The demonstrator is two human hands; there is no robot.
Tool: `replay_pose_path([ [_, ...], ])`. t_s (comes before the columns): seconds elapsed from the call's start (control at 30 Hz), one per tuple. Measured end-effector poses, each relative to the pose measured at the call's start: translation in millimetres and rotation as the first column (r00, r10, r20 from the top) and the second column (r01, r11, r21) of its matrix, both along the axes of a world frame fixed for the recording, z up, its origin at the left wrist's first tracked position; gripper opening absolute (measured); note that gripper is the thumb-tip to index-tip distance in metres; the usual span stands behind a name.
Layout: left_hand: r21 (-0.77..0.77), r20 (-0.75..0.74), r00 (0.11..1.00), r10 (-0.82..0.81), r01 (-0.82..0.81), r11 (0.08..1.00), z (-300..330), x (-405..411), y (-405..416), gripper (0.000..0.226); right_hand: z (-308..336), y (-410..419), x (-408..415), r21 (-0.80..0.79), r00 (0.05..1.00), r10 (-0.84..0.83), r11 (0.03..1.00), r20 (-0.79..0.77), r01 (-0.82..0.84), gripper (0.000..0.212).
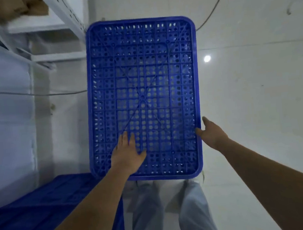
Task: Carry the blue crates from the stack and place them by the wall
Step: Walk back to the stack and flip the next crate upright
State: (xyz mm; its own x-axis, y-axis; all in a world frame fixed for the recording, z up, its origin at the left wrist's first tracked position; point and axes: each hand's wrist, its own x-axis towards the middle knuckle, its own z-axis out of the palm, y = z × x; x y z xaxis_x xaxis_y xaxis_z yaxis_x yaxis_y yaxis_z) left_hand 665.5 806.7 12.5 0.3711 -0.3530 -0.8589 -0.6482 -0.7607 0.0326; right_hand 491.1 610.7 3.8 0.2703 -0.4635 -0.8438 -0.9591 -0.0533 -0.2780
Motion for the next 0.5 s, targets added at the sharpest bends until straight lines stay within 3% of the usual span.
replay_pose_path([
  [0.13,0.007,-0.034,0.995,0.089,-0.089,0.996,-28,-9,-3,0.079,-33,-4,9,0.027,0.965,-0.233,0.972,0.122,0.231,0.043],
  [0.37,-0.016,-0.062,0.985,0.159,-0.16,0.987,-37,-20,-3,0.083,-61,-19,32,0.088,0.726,-0.655,0.752,0.209,0.653,0.033],
  [0.5,-0.022,-0.087,0.982,0.166,-0.168,0.986,-32,-15,-1,0.079,-63,-26,35,0.089,0.713,-0.682,0.73,0.165,0.677,0.026],
])
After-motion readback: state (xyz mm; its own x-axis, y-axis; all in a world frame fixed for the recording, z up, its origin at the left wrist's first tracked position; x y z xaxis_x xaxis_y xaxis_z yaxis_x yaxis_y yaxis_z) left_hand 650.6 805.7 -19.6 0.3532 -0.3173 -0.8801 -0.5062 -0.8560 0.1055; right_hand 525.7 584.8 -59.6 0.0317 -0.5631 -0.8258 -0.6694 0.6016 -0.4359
